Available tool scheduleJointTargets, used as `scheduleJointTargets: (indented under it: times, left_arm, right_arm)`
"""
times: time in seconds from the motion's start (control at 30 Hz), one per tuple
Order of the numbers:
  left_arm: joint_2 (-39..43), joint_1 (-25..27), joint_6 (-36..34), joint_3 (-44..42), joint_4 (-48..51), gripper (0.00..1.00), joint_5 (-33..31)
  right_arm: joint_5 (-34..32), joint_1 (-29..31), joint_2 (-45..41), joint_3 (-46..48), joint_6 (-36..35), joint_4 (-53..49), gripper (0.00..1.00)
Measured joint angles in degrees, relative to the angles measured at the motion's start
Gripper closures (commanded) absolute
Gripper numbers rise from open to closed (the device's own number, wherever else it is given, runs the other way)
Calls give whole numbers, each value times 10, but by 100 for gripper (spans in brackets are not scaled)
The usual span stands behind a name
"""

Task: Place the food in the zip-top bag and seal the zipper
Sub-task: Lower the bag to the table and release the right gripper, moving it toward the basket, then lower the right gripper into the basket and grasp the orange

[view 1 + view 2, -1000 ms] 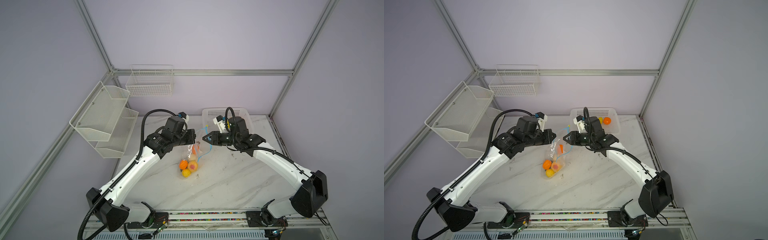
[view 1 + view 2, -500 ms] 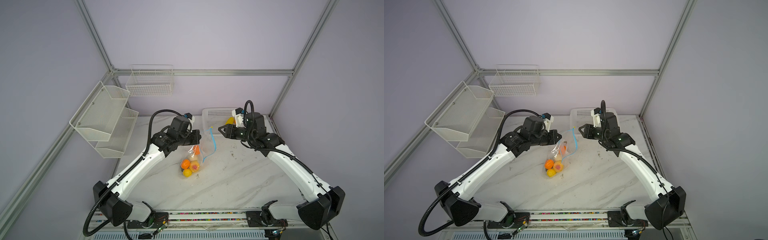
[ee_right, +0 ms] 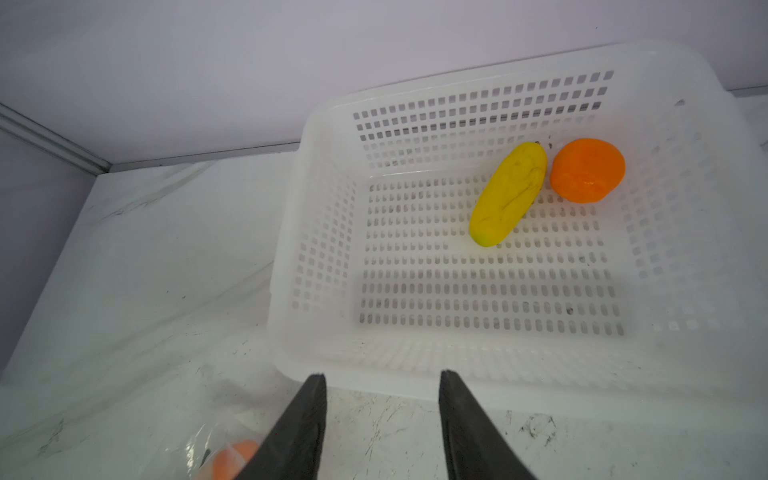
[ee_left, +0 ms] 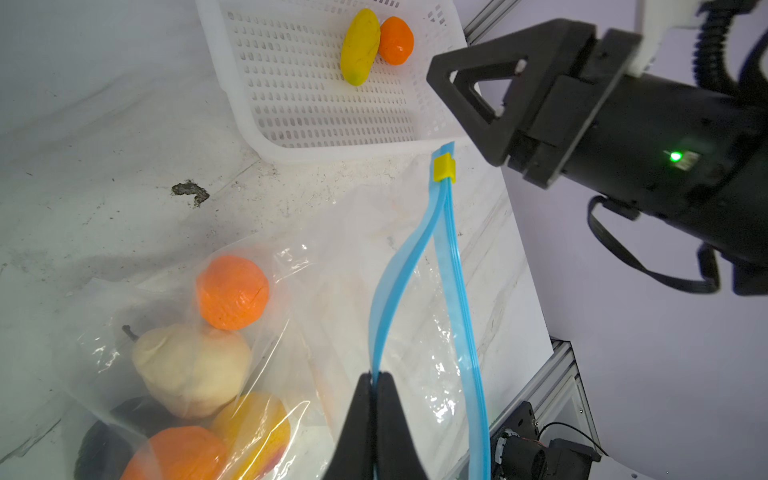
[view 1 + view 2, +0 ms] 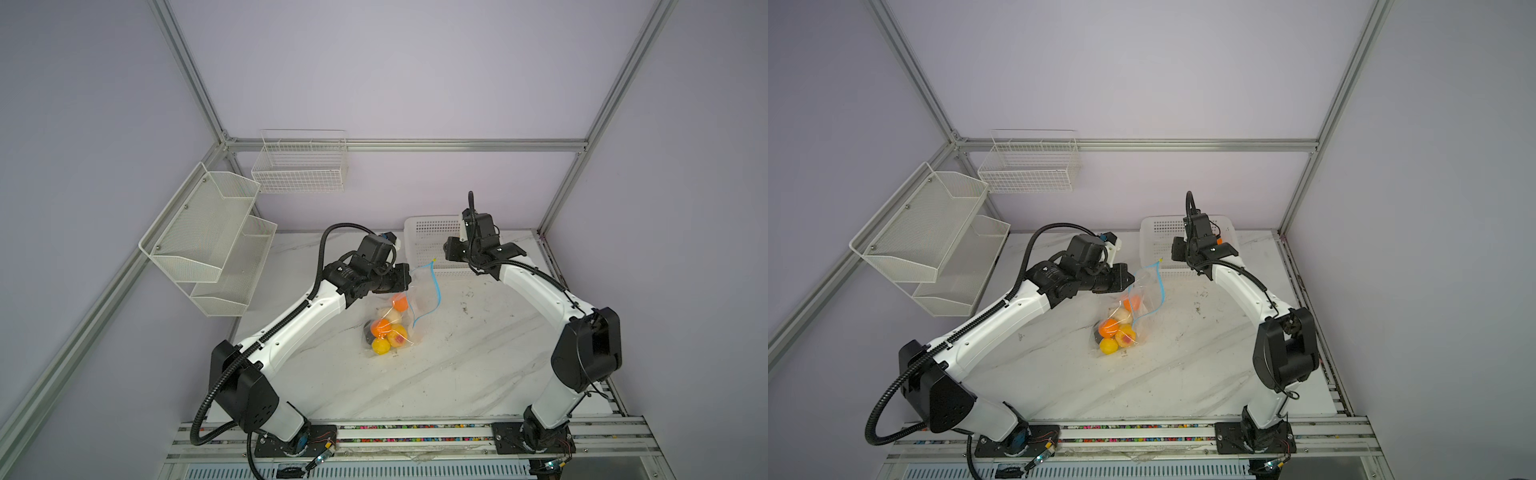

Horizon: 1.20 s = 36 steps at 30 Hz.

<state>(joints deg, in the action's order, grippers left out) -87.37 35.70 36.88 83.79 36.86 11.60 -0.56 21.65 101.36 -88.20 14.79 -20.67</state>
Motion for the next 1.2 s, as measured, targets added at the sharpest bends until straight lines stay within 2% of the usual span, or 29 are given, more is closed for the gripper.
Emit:
scheduleJointTargets:
  times: [0.3,0.7,0.97,1.2]
  left_arm:
    - [-1,0,0,0,-5,100,4]
    - [-19,0,0,0,-10,100,11]
    - [-37,0,0,0,-12,100,14]
    - [-38,0,0,0,-12,100,15]
  right_arm:
    - [-43,-47,140,-82,-5,28,53]
    - [-44,-91,306,-204,24,67,49]
    - [-25,-94,334,-229,32,68,38]
    - [-12,-95,360,-281,40,78,33]
